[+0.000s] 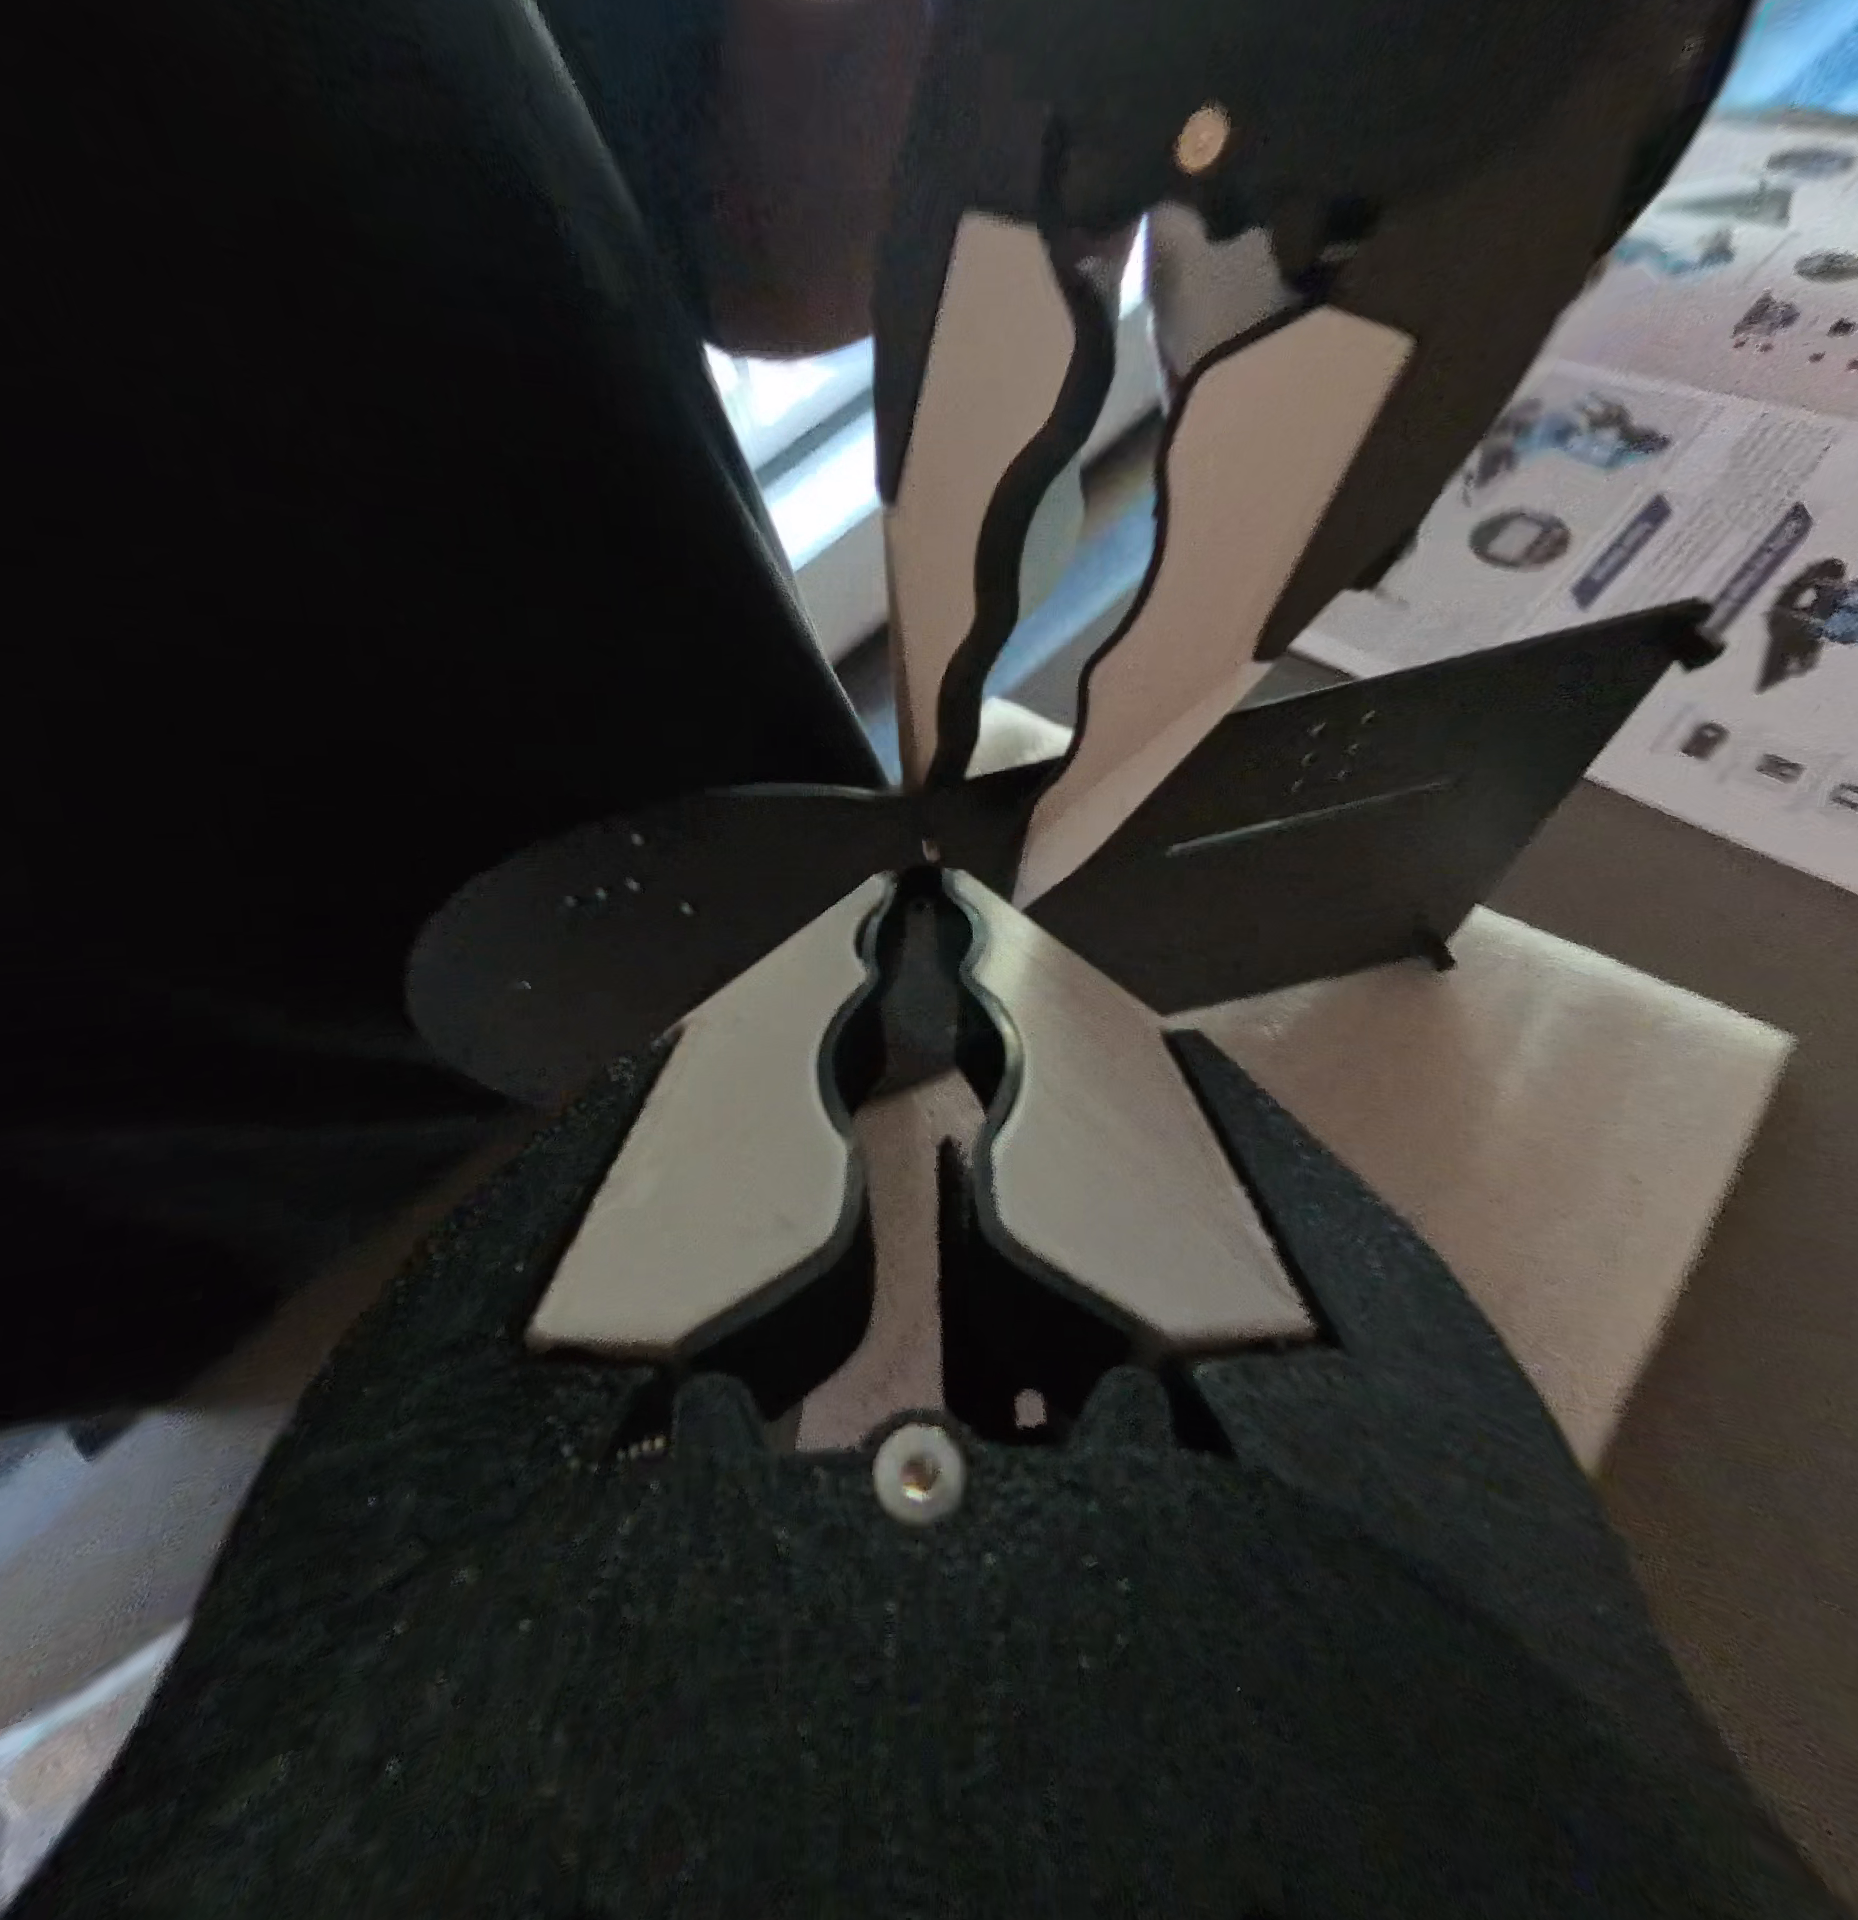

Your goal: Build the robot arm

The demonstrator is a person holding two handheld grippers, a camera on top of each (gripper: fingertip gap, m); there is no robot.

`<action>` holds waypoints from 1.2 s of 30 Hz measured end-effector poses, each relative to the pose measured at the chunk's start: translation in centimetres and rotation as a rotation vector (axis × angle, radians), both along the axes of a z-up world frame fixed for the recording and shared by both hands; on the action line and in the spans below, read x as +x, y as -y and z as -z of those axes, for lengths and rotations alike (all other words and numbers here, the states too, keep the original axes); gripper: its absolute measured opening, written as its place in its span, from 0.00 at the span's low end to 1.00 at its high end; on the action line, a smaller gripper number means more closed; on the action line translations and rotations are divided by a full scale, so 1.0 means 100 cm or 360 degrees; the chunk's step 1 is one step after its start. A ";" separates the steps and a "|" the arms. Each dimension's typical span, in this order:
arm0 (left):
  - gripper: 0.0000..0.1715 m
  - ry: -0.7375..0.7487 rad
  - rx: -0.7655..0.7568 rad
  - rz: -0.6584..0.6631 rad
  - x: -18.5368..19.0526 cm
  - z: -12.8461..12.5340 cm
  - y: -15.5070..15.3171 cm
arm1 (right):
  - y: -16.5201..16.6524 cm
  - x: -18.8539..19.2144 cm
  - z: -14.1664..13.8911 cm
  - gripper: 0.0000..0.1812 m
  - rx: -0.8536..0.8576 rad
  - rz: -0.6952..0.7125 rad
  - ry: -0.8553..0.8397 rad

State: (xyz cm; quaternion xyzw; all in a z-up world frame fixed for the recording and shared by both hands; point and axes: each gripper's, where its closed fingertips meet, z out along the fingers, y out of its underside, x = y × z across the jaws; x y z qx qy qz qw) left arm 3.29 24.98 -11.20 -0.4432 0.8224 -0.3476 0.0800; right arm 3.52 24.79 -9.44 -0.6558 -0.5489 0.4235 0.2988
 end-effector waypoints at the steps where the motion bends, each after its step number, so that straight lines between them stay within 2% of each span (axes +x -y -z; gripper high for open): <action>1: 0.11 -0.0001 0.0000 0.0000 0.000 0.000 0.000 | 0.000 -0.001 -0.003 0.02 -0.0059 0.0015 -0.0095; 4: 0.11 0.0001 -0.0002 0.0000 0.001 0.000 0.000 | -0.003 -0.001 -0.001 0.03 -0.0076 0.0049 -0.0188; 10: 0.11 -0.0011 -0.0002 0.0000 0.002 0.000 0.000 | -0.001 -0.007 0.001 0.02 0.0405 -0.0062 -0.0146; 18: 0.11 -0.0014 -0.0005 -0.0004 0.002 0.000 0.000 | -0.002 -0.005 0.003 0.03 0.0732 -0.0134 -0.0104; 22: 0.11 -0.0018 -0.0006 -0.0008 0.002 0.000 0.000 | 0.000 -0.009 0.000 0.02 0.0787 -0.0159 -0.0170; 30: 0.11 -0.0021 -0.0010 -0.0020 0.001 0.000 0.000 | -0.004 -0.005 0.004 0.03 0.0985 -0.0189 -0.0094; 36: 0.11 -0.0029 -0.0012 -0.0020 0.001 0.000 0.000 | -0.002 -0.008 0.006 0.03 0.1005 -0.0201 -0.0121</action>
